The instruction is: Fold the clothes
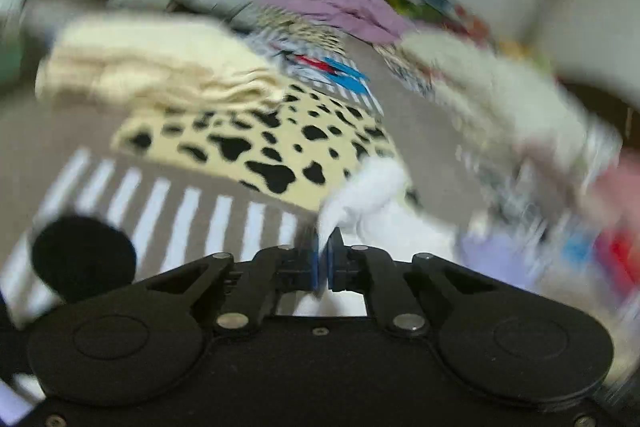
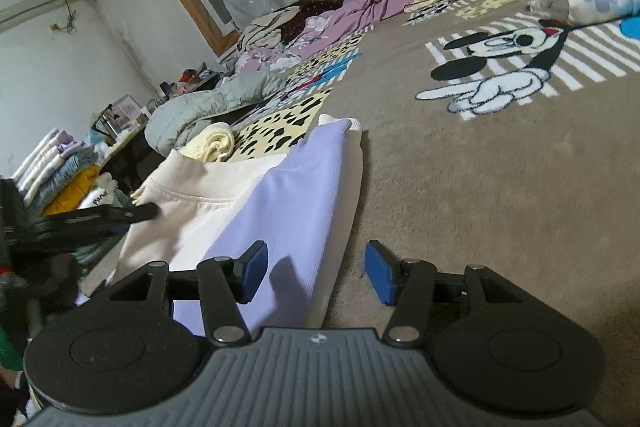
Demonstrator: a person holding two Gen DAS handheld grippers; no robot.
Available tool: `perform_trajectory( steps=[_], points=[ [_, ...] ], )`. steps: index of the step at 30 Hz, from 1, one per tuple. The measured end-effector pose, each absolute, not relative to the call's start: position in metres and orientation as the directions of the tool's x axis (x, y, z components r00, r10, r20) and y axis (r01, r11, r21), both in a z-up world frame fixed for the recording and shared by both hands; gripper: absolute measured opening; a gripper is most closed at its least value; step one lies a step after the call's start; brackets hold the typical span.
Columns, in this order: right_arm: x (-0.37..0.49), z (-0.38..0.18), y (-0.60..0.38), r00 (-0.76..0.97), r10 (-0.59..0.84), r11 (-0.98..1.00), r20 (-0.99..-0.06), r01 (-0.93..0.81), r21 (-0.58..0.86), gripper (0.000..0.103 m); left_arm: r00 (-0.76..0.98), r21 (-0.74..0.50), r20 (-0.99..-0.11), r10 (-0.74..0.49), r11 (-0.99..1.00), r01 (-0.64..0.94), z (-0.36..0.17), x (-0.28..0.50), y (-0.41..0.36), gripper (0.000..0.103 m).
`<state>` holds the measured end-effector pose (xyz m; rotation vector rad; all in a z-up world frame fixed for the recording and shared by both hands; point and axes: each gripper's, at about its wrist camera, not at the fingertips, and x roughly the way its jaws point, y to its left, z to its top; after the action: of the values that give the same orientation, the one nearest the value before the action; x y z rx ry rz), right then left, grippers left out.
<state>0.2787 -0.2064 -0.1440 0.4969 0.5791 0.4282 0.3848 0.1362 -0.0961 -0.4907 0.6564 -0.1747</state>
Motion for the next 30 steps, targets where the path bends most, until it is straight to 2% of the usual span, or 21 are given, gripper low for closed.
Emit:
perform_trajectory(
  steps=[2,3,6,9,15,16,17,18,20,23,24,27,29,30],
  points=[
    [0.279,-0.144,-0.207,0.754,0.517,0.791,-0.405,-0.241,0.561,0.055,0.759,-0.553,-0.591,-0.274,0.822,-0.134,-0.109,0.396,0.16,0.022],
    [0.28,-0.144,-0.208,0.753,0.519,0.79,-0.404,-0.242,0.564,0.055,0.743,-0.541,-0.622,-0.248,0.822,-0.179,-0.117,0.4,0.167,0.039],
    [0.28,-0.145,-0.207,0.751,0.522,0.789,-0.404,-0.245,0.564,0.056,0.751,-0.498,-0.624,-0.217,0.851,-0.167,-0.112,0.4,0.165,0.04],
    [0.281,-0.145,-0.207,0.751,0.523,0.788,-0.403,-0.246,0.565,0.056,0.797,-0.401,-0.58,-0.169,0.911,-0.099,-0.092,0.392,0.147,0.041],
    [0.28,-0.145,-0.207,0.753,0.519,0.793,-0.405,-0.246,0.558,0.056,0.784,-0.428,-0.569,-0.247,0.903,-0.025,-0.095,0.411,0.141,0.044],
    [0.28,-0.145,-0.207,0.753,0.519,0.792,-0.404,-0.246,0.558,0.056,0.775,-0.433,-0.587,-0.234,0.9,-0.057,-0.1,0.417,0.143,0.025],
    [0.28,-0.145,-0.207,0.753,0.52,0.792,-0.404,-0.247,0.559,0.056,0.752,-0.445,-0.626,-0.207,0.886,-0.127,-0.108,0.422,0.148,0.02],
    [0.28,-0.145,-0.208,0.753,0.52,0.791,-0.403,-0.247,0.559,0.056,0.733,-0.463,-0.652,-0.193,0.867,-0.183,-0.116,0.425,0.154,0.022],
    [0.281,-0.145,-0.208,0.752,0.522,0.79,-0.403,-0.248,0.56,0.056,0.746,-0.501,-0.634,-0.204,0.843,-0.195,-0.121,0.425,0.162,0.024],
    [0.281,-0.146,-0.208,0.75,0.525,0.789,-0.402,-0.251,0.561,0.056,0.801,-0.425,-0.592,-0.091,0.88,-0.214,-0.103,0.414,0.161,0.026],
    [0.281,-0.146,-0.208,0.749,0.527,0.788,-0.402,-0.252,0.563,0.056,0.816,-0.438,-0.568,-0.107,0.878,-0.19,-0.098,0.41,0.163,0.026],
    [0.282,-0.146,-0.209,0.748,0.529,0.785,-0.401,-0.251,0.566,0.056,0.841,-0.532,-0.468,-0.27,0.846,-0.025,-0.087,0.398,0.161,0.026],
    [0.281,-0.145,-0.209,0.748,0.528,0.786,-0.402,-0.251,0.565,0.056,0.813,-0.526,-0.469,-0.344,0.848,0.056,-0.085,0.398,0.148,0.029],
    [0.282,-0.145,-0.209,0.746,0.53,0.784,-0.402,-0.25,0.569,0.056,0.772,-0.492,-0.539,-0.337,0.87,0.036,-0.091,0.405,0.139,0.043]
  ],
)
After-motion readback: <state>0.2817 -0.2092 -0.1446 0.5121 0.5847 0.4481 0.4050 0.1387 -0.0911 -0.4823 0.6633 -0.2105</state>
